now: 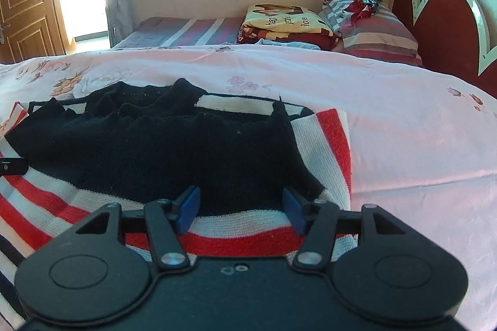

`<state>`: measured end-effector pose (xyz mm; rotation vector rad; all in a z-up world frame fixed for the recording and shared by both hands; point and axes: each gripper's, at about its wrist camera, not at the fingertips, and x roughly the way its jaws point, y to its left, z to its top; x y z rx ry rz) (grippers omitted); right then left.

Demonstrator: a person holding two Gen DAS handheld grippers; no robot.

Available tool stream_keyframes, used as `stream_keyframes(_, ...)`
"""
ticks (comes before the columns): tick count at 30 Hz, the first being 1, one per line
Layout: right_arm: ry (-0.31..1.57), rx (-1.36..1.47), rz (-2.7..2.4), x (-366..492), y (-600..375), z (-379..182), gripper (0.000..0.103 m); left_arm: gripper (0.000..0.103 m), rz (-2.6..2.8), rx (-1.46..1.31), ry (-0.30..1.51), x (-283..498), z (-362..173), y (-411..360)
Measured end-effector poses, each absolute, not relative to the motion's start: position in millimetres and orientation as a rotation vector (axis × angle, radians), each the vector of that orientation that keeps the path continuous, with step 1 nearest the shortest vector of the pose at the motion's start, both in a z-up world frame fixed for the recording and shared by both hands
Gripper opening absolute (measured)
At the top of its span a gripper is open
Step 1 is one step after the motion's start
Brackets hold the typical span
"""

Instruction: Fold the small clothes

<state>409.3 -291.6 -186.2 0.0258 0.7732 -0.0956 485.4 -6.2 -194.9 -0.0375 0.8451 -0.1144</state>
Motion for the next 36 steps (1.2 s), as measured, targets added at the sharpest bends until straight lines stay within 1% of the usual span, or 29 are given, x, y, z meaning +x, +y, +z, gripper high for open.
stream_keyframes(14, 0.759, 0.016, -0.103, 407.9, -288.9, -187.4, 0.059, 0.103, -0.119, -0.028, 0.837, 484.2, -193.9, -5.9)
stream_keyframes(18, 0.78, 0.01, -0.102, 411.1, -287.3, -177.9, 0.059, 0.103, -0.104, -0.004, 0.824, 479.7, -181.8, -10.8)
stream_keyframes(23, 0.724, 0.009, -0.081, 418.5, -283.2, -161.1, 0.059, 0.103, -0.153, -0.008, 0.778, 486.3, -165.1, -22.2)
stream_keyframes(29, 0.747, 0.025, -0.083, 455.1, -286.5, -165.0, 0.058, 0.103, -0.127, 0.002, 0.824, 524.2, -181.5, -34.6)
stream_keyframes(33, 0.782, -0.026, -0.115, 474.2, -297.7, -180.8, 0.057, 0.103, -0.092, -0.003, 0.825, 538.7, -193.6, -27.6)
stream_keyframes(36, 0.765, -0.096, -0.123, 476.2, -300.0, -188.7, 0.058, 0.103, -0.078, 0.016, 0.811, 538.2, -197.1, -30.7)
